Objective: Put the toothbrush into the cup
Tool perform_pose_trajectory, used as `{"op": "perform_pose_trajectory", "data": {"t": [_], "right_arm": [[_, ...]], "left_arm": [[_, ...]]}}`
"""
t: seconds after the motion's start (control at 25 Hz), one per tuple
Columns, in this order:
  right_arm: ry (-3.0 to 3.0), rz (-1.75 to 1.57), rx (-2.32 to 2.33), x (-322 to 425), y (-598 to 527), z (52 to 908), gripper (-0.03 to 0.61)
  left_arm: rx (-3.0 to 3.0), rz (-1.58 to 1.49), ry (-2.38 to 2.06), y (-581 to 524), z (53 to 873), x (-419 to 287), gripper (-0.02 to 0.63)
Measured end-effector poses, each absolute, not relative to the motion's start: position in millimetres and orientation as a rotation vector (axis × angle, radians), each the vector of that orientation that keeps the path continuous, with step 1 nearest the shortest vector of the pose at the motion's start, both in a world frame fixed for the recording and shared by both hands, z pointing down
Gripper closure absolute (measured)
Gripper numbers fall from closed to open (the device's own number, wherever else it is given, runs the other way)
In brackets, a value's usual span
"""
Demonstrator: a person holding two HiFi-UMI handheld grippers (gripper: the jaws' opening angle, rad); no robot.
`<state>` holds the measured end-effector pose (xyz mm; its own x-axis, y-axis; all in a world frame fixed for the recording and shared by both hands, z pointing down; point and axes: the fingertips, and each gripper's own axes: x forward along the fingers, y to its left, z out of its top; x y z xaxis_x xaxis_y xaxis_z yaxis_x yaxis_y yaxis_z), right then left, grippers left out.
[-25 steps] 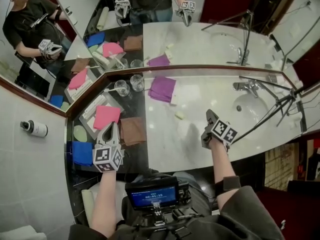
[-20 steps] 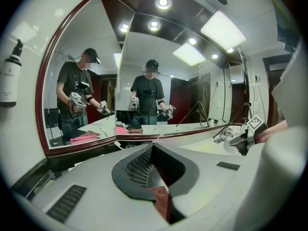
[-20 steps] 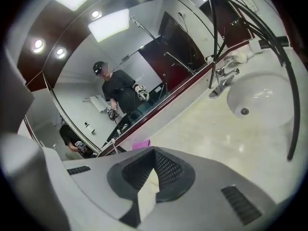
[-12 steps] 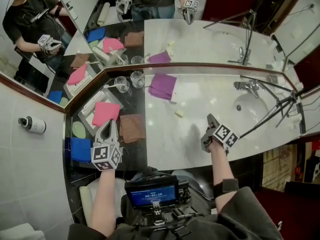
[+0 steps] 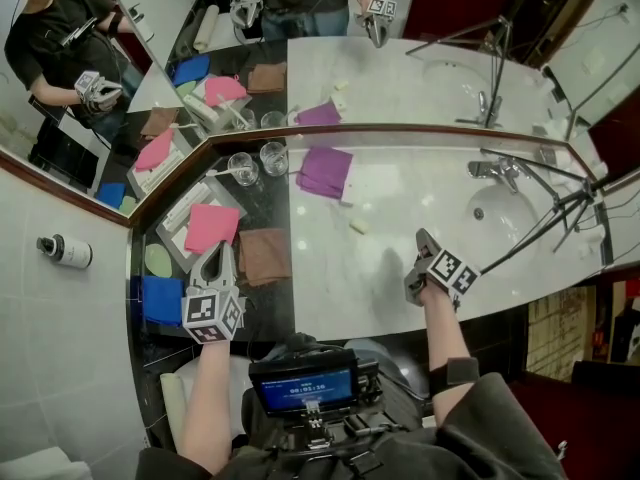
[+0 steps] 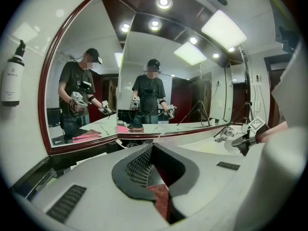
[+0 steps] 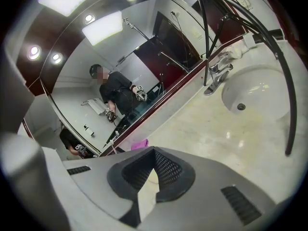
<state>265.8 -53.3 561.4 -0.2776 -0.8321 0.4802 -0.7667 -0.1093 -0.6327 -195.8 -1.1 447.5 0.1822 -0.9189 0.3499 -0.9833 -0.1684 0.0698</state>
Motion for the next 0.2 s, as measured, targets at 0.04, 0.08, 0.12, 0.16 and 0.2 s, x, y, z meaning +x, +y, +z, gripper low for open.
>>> {"op": "perform_pose_trajectory", "data": {"t": [0.04, 0.08, 0.12, 0.16, 0.2], "right_arm": [[2.044, -1.355, -1.841, 267.2, -53.2, 561.1, 0.565], [2.043, -1.356, -1.840, 268.6, -53.1, 561.0, 0.565], [2.043, -1.359, -1.840, 269.9, -53.0, 561.0, 0.565], [2.043, -1.361, -1.840, 271.1, -52.9, 561.1, 0.565], [2.043, -1.363, -1.839, 272.2, -53.0, 561.2, 0.565]], "left_arm": [[2.183, 0.331, -1.815, -0.5, 447.5, -195.2, 0.614], [2.183, 0.334, -1.814, 0.3, 447.8, -194.5, 0.614], [2.183, 0.338, -1.812, 1.0, 448.5, -193.8, 0.614], [2.181, 0.341, -1.810, 1.8, 449.3, -193.2, 0.614], [2.180, 0.345, -1.809, 2.5, 450.2, -192.7, 0.614]]}}
